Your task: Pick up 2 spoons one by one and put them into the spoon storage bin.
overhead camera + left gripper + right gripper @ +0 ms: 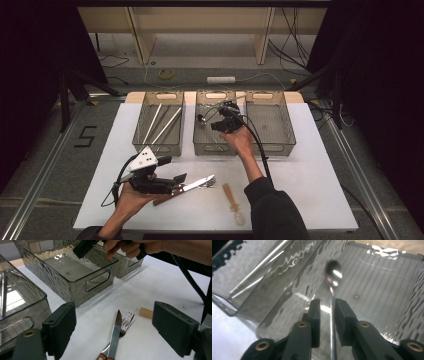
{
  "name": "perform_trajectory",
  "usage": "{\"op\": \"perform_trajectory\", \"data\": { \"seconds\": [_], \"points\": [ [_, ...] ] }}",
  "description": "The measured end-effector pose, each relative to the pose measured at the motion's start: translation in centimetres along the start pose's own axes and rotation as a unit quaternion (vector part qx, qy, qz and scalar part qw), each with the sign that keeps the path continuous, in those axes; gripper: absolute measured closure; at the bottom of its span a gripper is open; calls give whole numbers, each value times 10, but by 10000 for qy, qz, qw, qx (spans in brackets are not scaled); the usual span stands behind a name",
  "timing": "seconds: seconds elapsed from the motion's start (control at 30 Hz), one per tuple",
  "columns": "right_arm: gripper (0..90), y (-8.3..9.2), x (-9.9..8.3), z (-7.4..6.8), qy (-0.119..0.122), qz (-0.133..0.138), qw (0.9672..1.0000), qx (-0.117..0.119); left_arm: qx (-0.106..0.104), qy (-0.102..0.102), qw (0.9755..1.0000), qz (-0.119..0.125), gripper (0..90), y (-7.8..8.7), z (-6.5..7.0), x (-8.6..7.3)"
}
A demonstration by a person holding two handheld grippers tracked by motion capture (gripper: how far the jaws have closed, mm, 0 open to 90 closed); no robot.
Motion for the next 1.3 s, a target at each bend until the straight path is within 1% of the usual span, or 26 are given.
{"op": "perform_trajectory", "data": {
  "seconds": [0.1, 0.23, 0.37, 0.43, 0.57, 0.67, 0.73, 0.8, 0.87, 0.97, 1.07, 1.1, 1.2, 1.23, 1.27, 1.3],
  "points": [
    [679, 7, -1, 2, 78, 2, 10000, 28, 4, 6, 10000, -4, 191, 0, 0, 0],
    [569, 21, -5, 0, 274, 12, 9996, 0, 9, 7, 10000, -2, 191, 0, 0, 0],
    [477, 35, -17, -9, 570, -61, 9983, 81, 9, 6, 10000, -12, 190, 0, -1, 0],
    [448, 42, -26, -12, 596, -59, 9981, 116, 16, 17, 10000, -5, 190, 0, -1, 0],
    [434, 52, -48, -15, 668, -18, 9977, 131, 36, 17, 10000, 4, 190, 0, -1, 0],
    [415, 59, -60, -17, 702, 56, 9973, 203, 46, 20, 10000, 7, 190, 0, -1, 0],
    [402, 64, -68, -20, 788, -13, 9965, 262, 36, 27, 10000, 10, 190, 0, -1, 0],
    [396, 69, -75, -22, 854, 0, 9959, 296, 34, 36, 10000, -3, 189, -1, -1, 0],
    [387, 72, -83, -24, 854, -31, 9957, 346, 43, 48, 10000, 12, 189, 0, -1, 0],
    [376, 75, -96, -27, 968, -178, 9943, 411, 47, 59, 10000, 19, 189, 0, -1, 0],
    [368, 79, -107, -29, 1001, -236, 9936, 473, 51, 41, 10000, 6, 189, 1, -2, -1],
    [366, 80, -111, -29, 996, -246, 9936, 480, 64, 33, 10000, -6, 188, 1, -2, -2],
    [366, 81, -123, -29, 1054, -400, 9926, 448, 84, 70, 9999, 33, 188, 3, -3, -2],
    [367, 82, -127, -29, 1028, -435, 9927, 447, 82, 97, 9999, 53, 188, 3, -3, -1],
    [374, 83, -131, -29, 1053, -489, 9921, 471, 76, 103, 9999, 56, 188, 3, -3, -1],
    [377, 84, -135, -29, 1077, -537, 9917, 453, 77, 66, 9999, 31, 188, 2, -3, -2]
  ]
}}
Point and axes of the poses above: each handheld gripper's, and its own axes: y roughly backward along the jaws, x roughly out of its top, z roughly to its right, the point moved 1 cm from there along -y, roughly forward along the jaws, and after that the axes turned 5 degrees about -y, right-handed, at the moved point
